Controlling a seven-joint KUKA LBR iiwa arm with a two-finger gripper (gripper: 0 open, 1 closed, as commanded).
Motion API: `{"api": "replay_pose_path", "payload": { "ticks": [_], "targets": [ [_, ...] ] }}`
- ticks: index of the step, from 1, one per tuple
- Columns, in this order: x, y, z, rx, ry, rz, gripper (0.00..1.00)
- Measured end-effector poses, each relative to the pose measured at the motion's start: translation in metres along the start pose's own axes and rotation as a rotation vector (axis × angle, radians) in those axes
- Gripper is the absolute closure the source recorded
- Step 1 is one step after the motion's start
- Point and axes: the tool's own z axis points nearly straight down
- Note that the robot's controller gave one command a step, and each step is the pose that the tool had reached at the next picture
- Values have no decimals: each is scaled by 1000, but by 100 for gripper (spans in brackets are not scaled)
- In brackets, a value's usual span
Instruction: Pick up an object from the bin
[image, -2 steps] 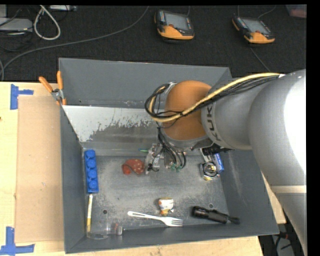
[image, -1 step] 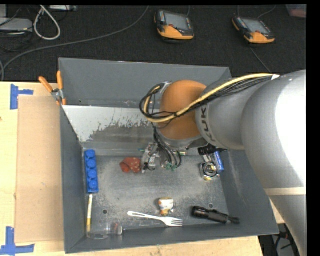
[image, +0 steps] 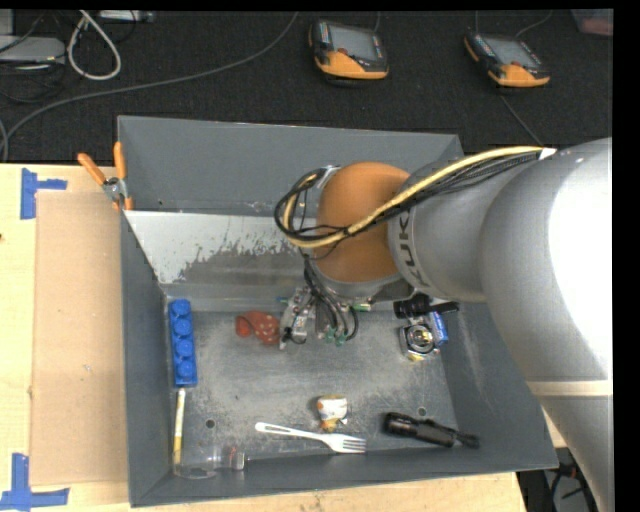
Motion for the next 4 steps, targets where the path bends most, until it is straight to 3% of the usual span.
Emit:
{"api": "replay_pose_path", "payload": {
  "ticks": [1, 2, 3, 4],
  "targets": [
    [-5, 15, 15, 0, -4, -3, 100],
    [-5, 15, 15, 0, -4, -3, 100],
    [-10, 8, 11, -1, -5, -234, 100],
    [8, 11, -107, 0, -5, -70, 100]
  ]
}}
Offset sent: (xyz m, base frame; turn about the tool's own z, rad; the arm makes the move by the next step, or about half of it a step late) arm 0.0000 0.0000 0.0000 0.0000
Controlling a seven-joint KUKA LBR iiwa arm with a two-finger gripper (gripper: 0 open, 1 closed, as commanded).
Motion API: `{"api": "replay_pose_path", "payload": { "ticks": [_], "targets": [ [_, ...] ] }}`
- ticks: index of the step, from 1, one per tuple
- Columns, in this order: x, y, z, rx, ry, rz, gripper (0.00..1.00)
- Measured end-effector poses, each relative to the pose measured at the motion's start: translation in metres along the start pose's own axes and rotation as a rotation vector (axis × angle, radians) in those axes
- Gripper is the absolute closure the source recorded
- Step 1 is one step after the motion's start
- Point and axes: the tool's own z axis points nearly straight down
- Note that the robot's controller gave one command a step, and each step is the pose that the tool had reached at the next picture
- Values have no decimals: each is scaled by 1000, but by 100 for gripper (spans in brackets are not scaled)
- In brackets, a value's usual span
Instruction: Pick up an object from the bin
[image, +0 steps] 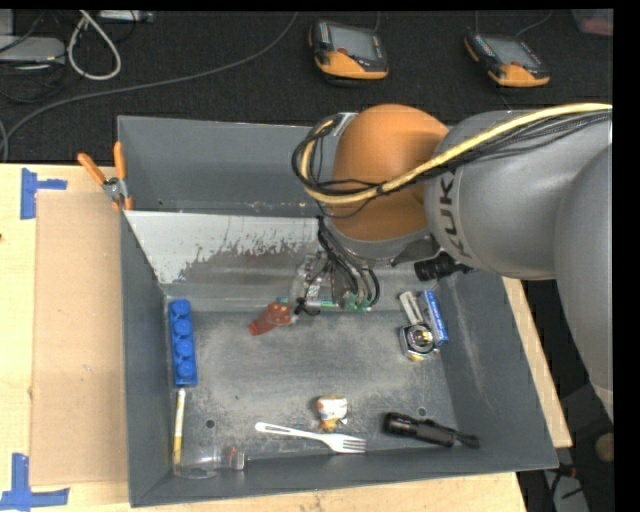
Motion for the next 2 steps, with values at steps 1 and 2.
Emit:
{"api": "replay_pose_path", "payload": {
  "ticks": [1, 2],
  "targets": [
    [0, 0, 0, 0, 0, 0, 100],
    [-2, -6, -32, -1, -1, -325, 100]
  ]
}}
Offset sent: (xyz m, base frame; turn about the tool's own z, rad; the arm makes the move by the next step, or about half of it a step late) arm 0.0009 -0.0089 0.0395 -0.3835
